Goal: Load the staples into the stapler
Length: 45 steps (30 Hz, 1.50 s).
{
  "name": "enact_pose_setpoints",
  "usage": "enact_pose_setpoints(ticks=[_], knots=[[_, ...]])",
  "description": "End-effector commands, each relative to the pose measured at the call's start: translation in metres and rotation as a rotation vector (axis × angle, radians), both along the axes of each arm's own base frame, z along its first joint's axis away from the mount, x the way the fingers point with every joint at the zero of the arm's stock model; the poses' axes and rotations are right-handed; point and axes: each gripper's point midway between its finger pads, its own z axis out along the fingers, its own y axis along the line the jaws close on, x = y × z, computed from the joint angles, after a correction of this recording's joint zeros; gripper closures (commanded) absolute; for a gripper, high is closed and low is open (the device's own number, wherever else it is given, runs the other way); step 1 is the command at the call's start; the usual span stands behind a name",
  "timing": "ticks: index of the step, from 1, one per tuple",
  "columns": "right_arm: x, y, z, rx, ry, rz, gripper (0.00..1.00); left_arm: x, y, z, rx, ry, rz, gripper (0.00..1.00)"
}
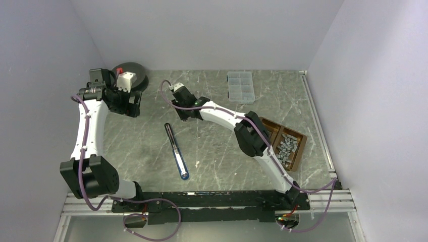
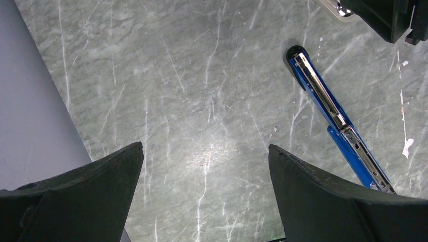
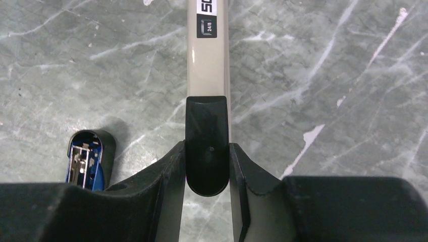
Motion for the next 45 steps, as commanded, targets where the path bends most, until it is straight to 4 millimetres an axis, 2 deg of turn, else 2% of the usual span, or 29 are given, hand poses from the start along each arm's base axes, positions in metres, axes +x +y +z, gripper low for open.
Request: enact_pose_setpoints(ticks=[1, 3, 6, 9, 10, 12, 16, 19, 24, 28, 30, 34, 38, 42, 45], knots=[[-0.011, -0.017, 0.030, 0.018, -0.025, -0.035, 0.90, -0.005, -0.010, 0.017, -0.041, -0.044, -0.023, 0.01], [-0.022, -0.028, 0.038, 0.035, -0.028, -0.052, 0.90, -0.007, -0.015, 0.020, -0.059, -0.051, -0.044, 0.01], [-0.051, -0.050, 0.045, 0.039, -0.015, -0.070, 0.91, -0.015, -0.033, 0.027, -0.109, -0.061, -0.124, 0.01], [-0.091, -0.072, 0.043, 0.025, 0.008, -0.096, 0.92, -0.026, -0.051, 0.029, -0.127, -0.063, -0.214, 0.01], [-0.108, -0.084, 0.038, 0.011, 0.024, -0.104, 0.92, -0.030, -0.057, 0.029, -0.118, -0.061, -0.250, 0.01], [-0.139, -0.094, 0.028, -0.006, 0.043, -0.120, 0.92, -0.041, -0.069, 0.024, -0.094, -0.047, -0.321, 0.01], [-0.187, -0.099, 0.009, 0.002, 0.096, -0.147, 0.92, -0.058, -0.083, 0.021, -0.026, -0.055, -0.445, 0.00], [-0.209, -0.099, 0.003, -0.017, 0.121, -0.202, 0.91, -0.064, -0.087, 0.028, -0.009, -0.084, -0.496, 0.01], [-0.223, -0.102, 0.006, 0.012, 0.144, -0.255, 0.58, -0.080, -0.100, 0.029, -0.007, -0.100, -0.612, 0.01], [-0.225, -0.109, 0.029, 0.068, 0.124, -0.247, 0.34, -0.082, -0.105, 0.019, 0.039, -0.122, -0.703, 0.01], [-0.229, -0.113, 0.045, 0.111, 0.116, -0.229, 0.29, -0.084, -0.112, 0.017, 0.042, -0.133, -0.780, 0.01], [-0.240, -0.128, 0.064, 0.204, 0.139, -0.203, 0.29, -0.082, -0.134, 0.009, 0.086, -0.178, -0.965, 0.01], [-0.254, -0.147, 0.067, 0.266, 0.184, -0.183, 0.33, -0.090, -0.169, -0.004, 0.153, -0.224, -1.227, 0.01], [-0.263, -0.171, 0.060, 0.283, 0.220, -0.214, 0.37, -0.107, -0.214, -0.031, 0.290, -0.282, -1.546, 0.01], [-0.266, -0.189, 0.056, 0.305, 0.235, -0.258, 0.39, -0.110, -0.242, -0.058, 0.369, -0.318, -1.712, 0.01]])
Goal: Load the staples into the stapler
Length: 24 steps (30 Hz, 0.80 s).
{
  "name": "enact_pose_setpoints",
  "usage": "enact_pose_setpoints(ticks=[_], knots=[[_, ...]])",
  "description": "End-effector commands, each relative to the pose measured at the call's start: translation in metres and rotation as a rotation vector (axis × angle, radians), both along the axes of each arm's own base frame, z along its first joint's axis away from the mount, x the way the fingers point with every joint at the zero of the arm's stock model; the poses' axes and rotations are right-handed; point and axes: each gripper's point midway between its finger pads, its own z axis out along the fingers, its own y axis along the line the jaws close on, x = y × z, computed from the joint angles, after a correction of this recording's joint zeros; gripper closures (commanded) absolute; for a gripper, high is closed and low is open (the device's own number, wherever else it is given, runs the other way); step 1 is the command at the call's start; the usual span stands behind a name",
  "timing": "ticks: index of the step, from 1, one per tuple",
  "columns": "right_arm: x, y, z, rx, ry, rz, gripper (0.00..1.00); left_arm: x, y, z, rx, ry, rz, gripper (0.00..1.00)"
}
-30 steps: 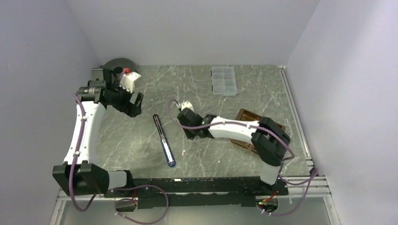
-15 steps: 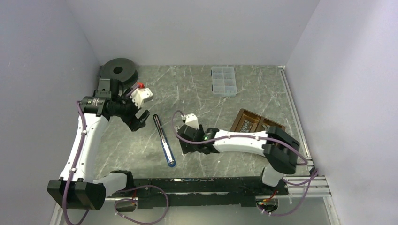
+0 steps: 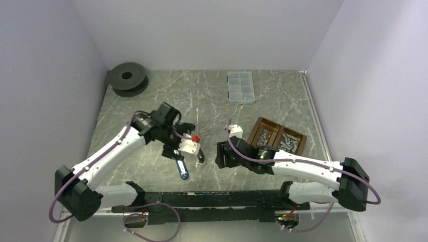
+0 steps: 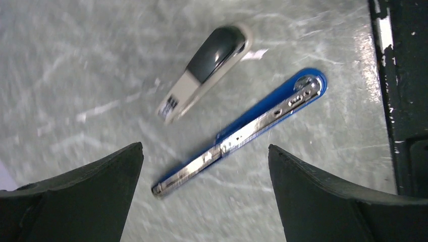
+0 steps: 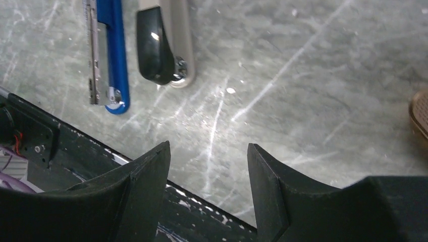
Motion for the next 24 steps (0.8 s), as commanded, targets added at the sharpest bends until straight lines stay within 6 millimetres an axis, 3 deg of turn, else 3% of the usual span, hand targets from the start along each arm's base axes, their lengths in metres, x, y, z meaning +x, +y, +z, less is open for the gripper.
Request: enact_pose_setpoints(ticks=[1, 4, 9, 19, 24], knots=[[-0.008, -0.016, 0.001, 0.068, 0.046, -0.049, 0.40, 0.008, -0.039, -0.026, 0.068, -0.168, -0.281, 0.01], [-0.015, -0.026, -0.005, 0.103, 0.071, -0.078, 0.41, 0.016, -0.061, -0.047, 0.103, -0.178, -0.339, 0.01], [-0.021, -0.037, -0.012, 0.158, 0.088, -0.110, 0.41, 0.027, -0.075, -0.075, 0.170, -0.171, -0.408, 0.03], [-0.024, -0.038, -0.026, 0.206, 0.126, -0.095, 0.42, 0.005, -0.096, -0.114, 0.262, -0.145, -0.585, 0.16], [-0.024, -0.037, -0.032, 0.227, 0.143, -0.093, 0.42, 0.001, -0.094, -0.124, 0.318, -0.137, -0.623, 0.29]])
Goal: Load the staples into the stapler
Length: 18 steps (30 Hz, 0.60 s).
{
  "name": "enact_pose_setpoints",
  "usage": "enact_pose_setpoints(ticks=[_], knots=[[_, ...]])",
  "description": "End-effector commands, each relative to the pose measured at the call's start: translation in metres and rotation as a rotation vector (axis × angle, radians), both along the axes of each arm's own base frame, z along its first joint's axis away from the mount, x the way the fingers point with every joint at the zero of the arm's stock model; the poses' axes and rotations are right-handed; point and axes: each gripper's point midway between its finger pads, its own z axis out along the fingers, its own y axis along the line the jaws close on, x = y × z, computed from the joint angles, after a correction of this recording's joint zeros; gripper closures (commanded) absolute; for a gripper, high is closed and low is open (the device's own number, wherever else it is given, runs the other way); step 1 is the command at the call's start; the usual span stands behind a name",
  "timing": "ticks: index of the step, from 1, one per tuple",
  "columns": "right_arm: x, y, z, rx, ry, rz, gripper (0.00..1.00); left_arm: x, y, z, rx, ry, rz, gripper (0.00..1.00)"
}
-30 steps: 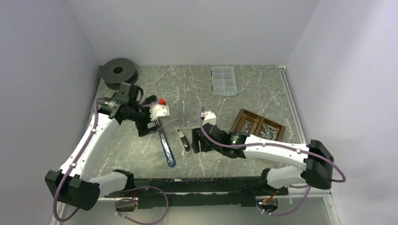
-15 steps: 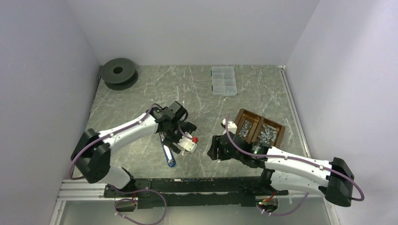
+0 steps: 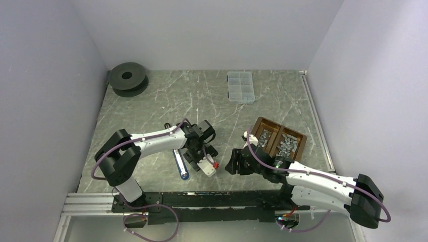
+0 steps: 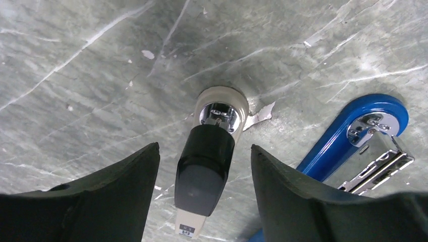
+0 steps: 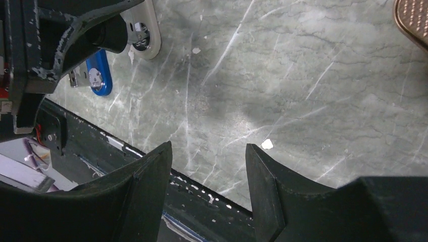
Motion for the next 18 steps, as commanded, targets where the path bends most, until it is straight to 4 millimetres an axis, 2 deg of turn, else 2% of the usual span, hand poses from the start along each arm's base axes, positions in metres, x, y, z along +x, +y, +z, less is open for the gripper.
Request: enact_pose_setpoints(ticks=[1, 6, 9, 13, 16, 18], knots=[[0.002, 0.011, 0.006, 0.085, -0.001, 0.011, 0.42, 0.008, -0.007, 0.004, 0.014, -0.051, -0.052, 0.31], [0.002, 0.014, 0.000, 0.111, 0.020, 0.023, 0.41, 0.011, -0.006, 0.002, 0.022, -0.092, -0.077, 0.49], [0.004, 0.019, -0.001, 0.135, 0.025, 0.039, 0.40, 0.015, -0.009, 0.010, 0.015, -0.119, -0.078, 0.58], [0.004, 0.037, 0.010, 0.192, 0.005, 0.129, 0.37, 0.013, -0.019, 0.038, -0.043, -0.153, -0.081, 0.63], [0.003, 0.054, 0.028, 0.253, -0.031, 0.216, 0.34, 0.006, -0.024, 0.063, -0.110, -0.182, -0.085, 0.72], [0.004, 0.062, 0.038, 0.292, -0.050, 0.251, 0.32, 0.000, -0.022, 0.074, -0.140, -0.194, -0.080, 0.74]])
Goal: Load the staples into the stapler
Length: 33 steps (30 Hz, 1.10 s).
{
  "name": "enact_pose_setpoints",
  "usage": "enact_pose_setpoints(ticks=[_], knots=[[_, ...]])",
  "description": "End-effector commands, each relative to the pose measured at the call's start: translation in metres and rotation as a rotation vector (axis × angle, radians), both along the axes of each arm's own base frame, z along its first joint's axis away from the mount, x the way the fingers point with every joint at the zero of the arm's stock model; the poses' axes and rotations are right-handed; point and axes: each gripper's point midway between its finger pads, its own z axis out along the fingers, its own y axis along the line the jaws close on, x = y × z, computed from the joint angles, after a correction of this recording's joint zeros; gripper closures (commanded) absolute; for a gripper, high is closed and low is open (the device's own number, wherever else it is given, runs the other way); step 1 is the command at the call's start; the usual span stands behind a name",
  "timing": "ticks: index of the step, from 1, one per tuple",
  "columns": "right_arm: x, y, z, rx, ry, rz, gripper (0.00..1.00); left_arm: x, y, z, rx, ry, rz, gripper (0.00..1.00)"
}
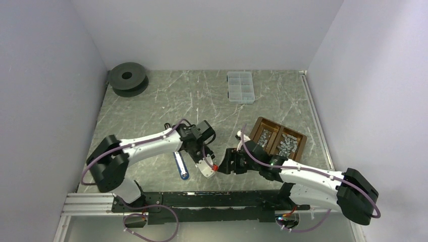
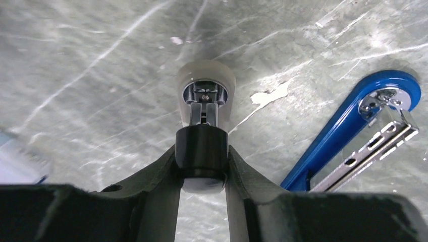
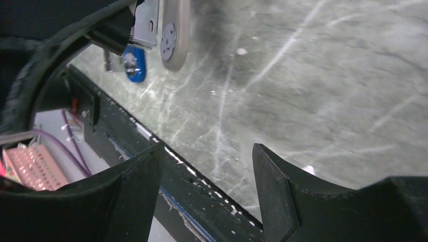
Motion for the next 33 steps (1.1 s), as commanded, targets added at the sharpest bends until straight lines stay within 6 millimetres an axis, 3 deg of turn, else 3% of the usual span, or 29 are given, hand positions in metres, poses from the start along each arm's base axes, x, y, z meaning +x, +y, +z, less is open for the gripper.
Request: enact_pose_setpoints(ticks=[1, 5, 11, 18, 25, 33], knots=[[0.006, 0.039, 0.053, 0.200, -0.115, 0.143, 0.32, -0.006, -0.017, 0.062, -0.165, -0.085, -0.024, 0.74], [0.007, 0.049, 0.066, 0.268, -0.129, 0.172, 0.32, -0.018, -0.008, 0.072, -0.178, -0.096, -0.042, 0.75], [0.000, 0.057, 0.087, 0.363, -0.140, 0.217, 0.33, -0.022, -0.004, 0.063, -0.131, -0.122, -0.022, 0.79], [0.005, 0.059, 0.079, 0.355, -0.109, 0.183, 0.38, -0.018, -0.016, 0.068, -0.154, -0.145, 0.023, 0.97], [0.013, 0.065, 0.067, 0.351, -0.091, 0.167, 0.43, -0.022, -0.019, 0.075, -0.173, -0.143, 0.030, 1.00], [0.021, 0.072, 0.071, 0.413, -0.087, 0.181, 0.49, -0.025, -0.027, 0.080, -0.202, -0.152, 0.027, 1.00]])
